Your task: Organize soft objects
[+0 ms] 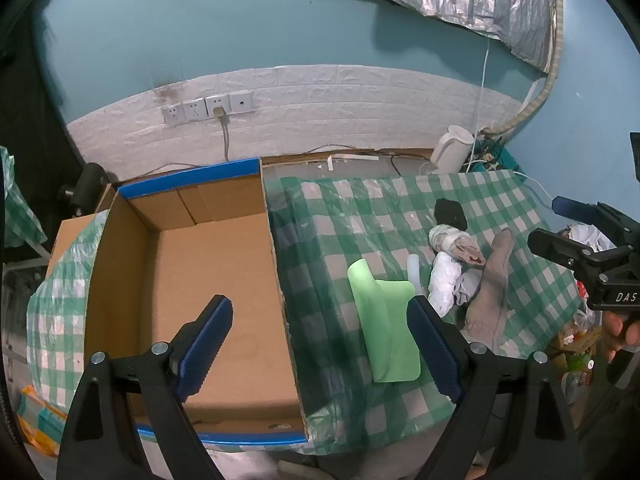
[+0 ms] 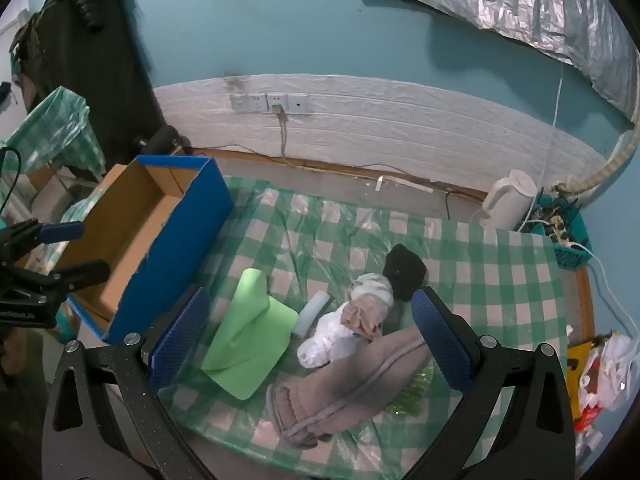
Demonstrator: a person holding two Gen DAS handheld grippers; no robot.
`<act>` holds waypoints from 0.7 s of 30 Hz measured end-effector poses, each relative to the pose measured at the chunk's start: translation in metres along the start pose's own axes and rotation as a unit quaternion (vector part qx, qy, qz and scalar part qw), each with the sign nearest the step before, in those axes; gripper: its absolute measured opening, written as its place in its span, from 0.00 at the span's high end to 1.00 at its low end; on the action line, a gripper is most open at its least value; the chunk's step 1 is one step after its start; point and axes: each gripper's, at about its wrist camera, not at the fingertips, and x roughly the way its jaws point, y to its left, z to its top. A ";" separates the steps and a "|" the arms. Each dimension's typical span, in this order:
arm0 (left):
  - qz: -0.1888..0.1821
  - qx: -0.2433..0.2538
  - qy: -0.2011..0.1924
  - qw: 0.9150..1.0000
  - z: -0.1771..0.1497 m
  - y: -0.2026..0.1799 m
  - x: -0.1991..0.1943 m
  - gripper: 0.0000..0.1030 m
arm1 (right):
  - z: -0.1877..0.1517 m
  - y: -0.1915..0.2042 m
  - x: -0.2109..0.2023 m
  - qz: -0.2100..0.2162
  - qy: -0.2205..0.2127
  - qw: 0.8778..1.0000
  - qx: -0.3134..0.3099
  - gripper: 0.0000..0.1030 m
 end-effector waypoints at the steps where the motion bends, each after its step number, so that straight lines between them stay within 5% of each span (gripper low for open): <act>1: -0.001 0.000 0.000 1.000 0.000 0.000 0.000 0.13 | 0.000 0.001 0.000 -0.001 0.000 1.000 0.000 0.02; 21: -0.006 -0.004 0.005 1.000 -0.007 -0.002 0.003 0.13 | 0.001 0.003 0.000 -0.003 0.004 1.000 -0.002 0.02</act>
